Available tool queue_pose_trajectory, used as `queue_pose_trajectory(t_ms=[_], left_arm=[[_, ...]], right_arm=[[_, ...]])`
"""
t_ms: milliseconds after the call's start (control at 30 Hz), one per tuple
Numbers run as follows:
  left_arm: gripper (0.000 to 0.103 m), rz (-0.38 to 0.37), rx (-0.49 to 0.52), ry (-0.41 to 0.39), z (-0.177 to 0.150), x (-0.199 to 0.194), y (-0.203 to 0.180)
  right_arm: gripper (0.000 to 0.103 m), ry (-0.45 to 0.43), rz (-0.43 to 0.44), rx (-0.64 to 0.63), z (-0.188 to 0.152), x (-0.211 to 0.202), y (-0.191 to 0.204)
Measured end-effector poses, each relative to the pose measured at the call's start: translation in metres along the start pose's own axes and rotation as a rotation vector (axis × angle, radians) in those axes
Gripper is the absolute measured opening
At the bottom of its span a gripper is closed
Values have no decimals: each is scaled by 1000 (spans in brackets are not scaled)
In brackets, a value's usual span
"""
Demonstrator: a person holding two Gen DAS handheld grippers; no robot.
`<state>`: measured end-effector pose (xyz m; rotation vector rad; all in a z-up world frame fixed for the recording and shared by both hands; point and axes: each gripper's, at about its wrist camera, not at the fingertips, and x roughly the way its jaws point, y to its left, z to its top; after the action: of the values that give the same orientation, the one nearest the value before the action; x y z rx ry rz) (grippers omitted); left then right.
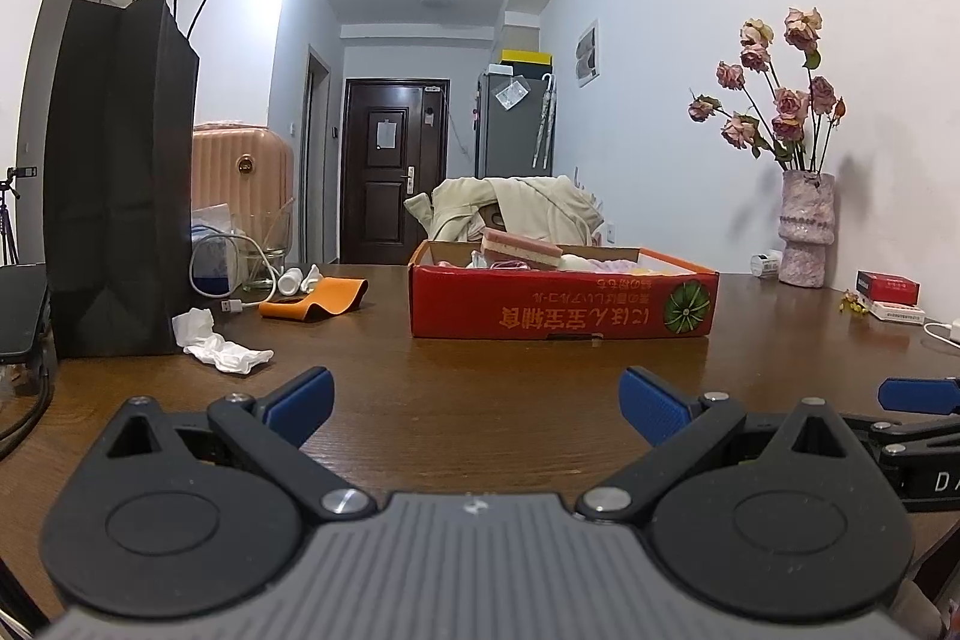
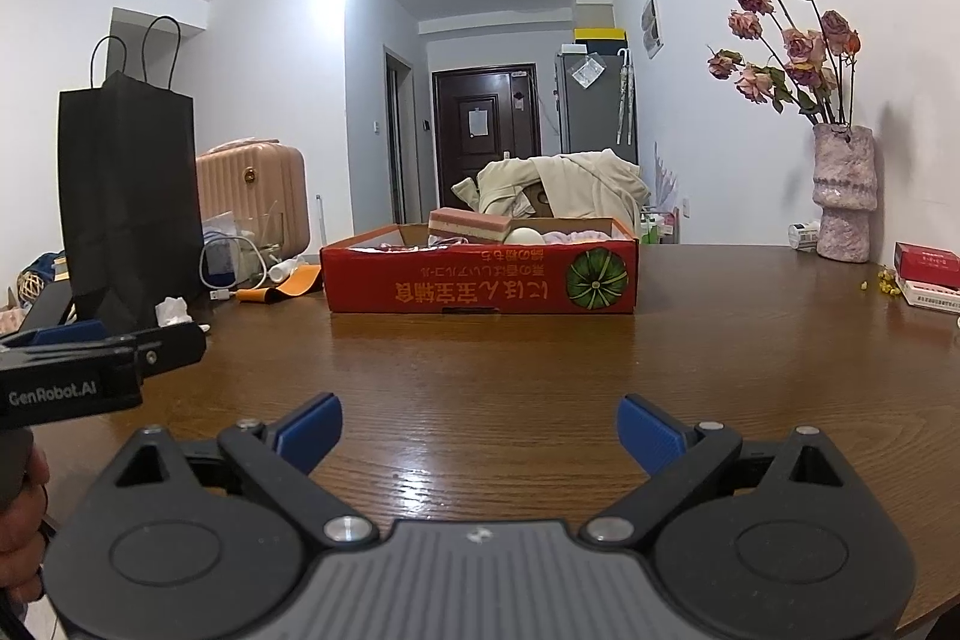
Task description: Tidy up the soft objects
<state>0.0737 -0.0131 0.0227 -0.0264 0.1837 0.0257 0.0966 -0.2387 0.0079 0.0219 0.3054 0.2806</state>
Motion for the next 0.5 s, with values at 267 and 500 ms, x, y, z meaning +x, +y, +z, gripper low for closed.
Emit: queue_pose_trajectory(t_ms=[267, 500], left_arm=[[103, -2, 2, -2, 0, 0, 0], [103, -4, 9, 6, -2, 2, -1]], right_arm=[[99, -1, -2, -1, 0, 0, 0], [99, 3, -1, -4, -1, 1, 1]])
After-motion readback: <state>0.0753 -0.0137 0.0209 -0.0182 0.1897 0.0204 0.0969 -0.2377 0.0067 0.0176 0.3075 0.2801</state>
